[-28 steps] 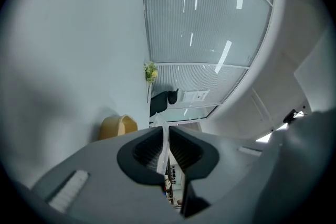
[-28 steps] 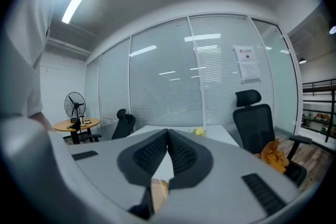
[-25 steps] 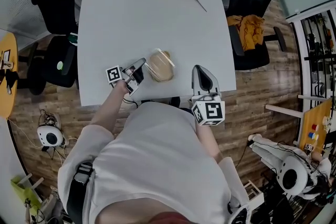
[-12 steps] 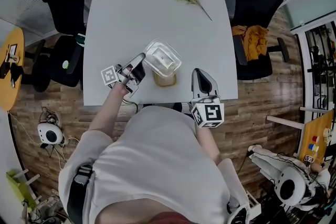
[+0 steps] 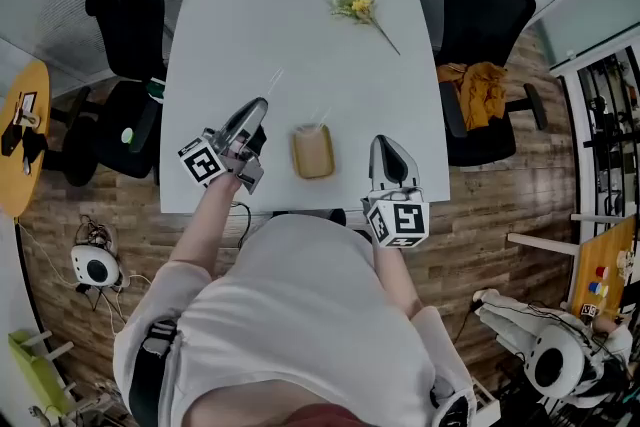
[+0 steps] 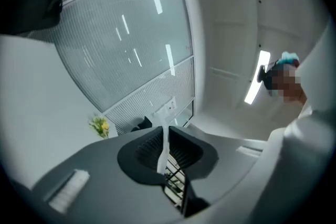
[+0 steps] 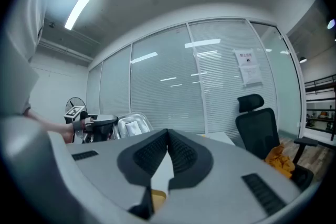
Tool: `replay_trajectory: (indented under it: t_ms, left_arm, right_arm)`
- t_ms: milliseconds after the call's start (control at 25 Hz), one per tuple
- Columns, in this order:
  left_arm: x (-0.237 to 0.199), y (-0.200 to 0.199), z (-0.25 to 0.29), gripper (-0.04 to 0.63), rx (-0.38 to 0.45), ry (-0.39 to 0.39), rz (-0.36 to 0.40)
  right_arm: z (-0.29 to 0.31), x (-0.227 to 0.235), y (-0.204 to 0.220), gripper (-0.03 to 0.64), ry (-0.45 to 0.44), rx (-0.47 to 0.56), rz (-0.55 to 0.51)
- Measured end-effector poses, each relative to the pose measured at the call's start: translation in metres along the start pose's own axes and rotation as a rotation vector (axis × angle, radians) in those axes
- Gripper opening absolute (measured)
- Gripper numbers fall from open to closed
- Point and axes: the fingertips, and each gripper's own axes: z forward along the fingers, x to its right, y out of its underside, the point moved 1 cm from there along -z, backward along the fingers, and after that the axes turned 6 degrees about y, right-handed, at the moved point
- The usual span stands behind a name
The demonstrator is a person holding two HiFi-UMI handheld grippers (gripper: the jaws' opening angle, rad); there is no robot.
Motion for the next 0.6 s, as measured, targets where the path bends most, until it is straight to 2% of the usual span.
replay_trajectory:
  t_ms: [160,400,600]
  left_arm:
    - [0.020,-0.022,0.004,0.044,0.029,-0.084,0.176]
    - [0.040,-0.039,0.005,0.044,-0.017,-0.251,0.496]
    - [0.050,-0.051,0.005,0.044,-0.033,-0.347,0.741]
  right_arm:
    - [0.002,0.003,-0.006,0.006,0.008,0.015,-0.004]
    - [0.008,0.006,-0.013,0.006,0.027,0.007,-0.009]
    - [0.020,0.008,-0.026,0.006,0.030,0.016,-0.007]
